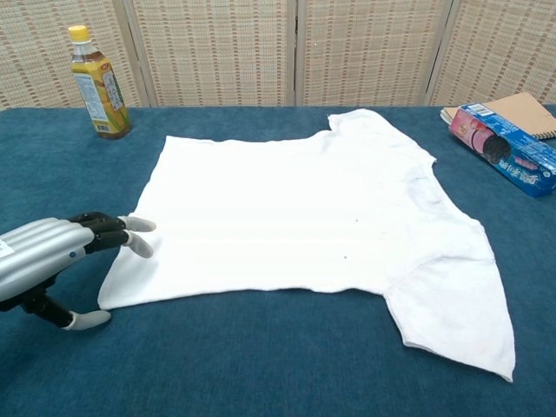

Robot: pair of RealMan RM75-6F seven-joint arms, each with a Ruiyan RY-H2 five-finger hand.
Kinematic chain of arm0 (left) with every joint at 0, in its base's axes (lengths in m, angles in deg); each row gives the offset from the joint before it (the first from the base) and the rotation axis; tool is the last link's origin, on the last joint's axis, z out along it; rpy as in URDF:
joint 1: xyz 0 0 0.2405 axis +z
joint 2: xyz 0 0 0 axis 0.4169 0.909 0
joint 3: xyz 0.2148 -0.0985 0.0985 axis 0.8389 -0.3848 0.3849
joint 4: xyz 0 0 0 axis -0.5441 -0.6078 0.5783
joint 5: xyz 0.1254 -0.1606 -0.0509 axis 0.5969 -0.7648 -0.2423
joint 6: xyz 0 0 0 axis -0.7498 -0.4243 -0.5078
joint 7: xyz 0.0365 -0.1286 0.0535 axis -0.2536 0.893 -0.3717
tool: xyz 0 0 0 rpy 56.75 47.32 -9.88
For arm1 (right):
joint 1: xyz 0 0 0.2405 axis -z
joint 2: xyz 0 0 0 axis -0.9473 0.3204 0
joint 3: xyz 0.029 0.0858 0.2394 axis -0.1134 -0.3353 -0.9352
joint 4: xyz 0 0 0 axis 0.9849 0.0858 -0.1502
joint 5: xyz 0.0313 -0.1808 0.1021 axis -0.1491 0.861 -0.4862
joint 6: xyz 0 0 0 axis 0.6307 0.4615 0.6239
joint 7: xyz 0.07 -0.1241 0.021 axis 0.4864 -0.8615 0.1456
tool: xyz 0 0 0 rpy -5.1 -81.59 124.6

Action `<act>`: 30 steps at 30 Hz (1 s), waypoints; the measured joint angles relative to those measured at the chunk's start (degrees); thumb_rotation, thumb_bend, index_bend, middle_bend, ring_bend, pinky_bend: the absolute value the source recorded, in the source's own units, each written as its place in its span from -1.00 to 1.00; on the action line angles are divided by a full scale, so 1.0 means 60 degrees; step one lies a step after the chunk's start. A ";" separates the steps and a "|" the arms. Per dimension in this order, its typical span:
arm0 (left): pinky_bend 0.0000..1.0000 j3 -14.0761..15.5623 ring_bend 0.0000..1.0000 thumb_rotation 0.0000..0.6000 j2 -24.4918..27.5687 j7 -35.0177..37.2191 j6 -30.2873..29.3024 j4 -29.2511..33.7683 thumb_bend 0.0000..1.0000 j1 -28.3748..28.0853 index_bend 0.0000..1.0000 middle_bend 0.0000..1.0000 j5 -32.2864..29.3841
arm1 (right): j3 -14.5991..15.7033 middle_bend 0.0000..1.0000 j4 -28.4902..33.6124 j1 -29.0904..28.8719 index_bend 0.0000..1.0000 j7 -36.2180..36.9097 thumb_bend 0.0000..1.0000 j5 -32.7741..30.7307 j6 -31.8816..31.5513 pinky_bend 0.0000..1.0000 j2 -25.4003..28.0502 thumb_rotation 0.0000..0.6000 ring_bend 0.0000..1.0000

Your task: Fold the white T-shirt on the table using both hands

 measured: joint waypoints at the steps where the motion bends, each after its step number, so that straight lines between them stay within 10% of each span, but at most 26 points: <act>1: -0.85 -0.0011 -0.68 1.00 -0.0033 -0.0027 0.0022 -0.0022 -0.51 -0.0021 -0.39 -0.78 -0.0025 | 0.0002 -0.35 -0.0008 0.0006 -0.31 0.0011 -0.42 -0.0003 -0.0005 -0.34 -0.0001 1.00 -0.42; 30: -0.80 -0.0097 -0.57 1.00 -0.0518 0.0624 -0.0542 -0.0928 -0.29 -0.0208 -0.12 -0.65 -0.0125 | -0.0002 -0.35 -0.0204 -0.0006 -0.31 0.0171 -0.42 -0.0114 0.0069 -0.33 -0.0117 1.00 -0.43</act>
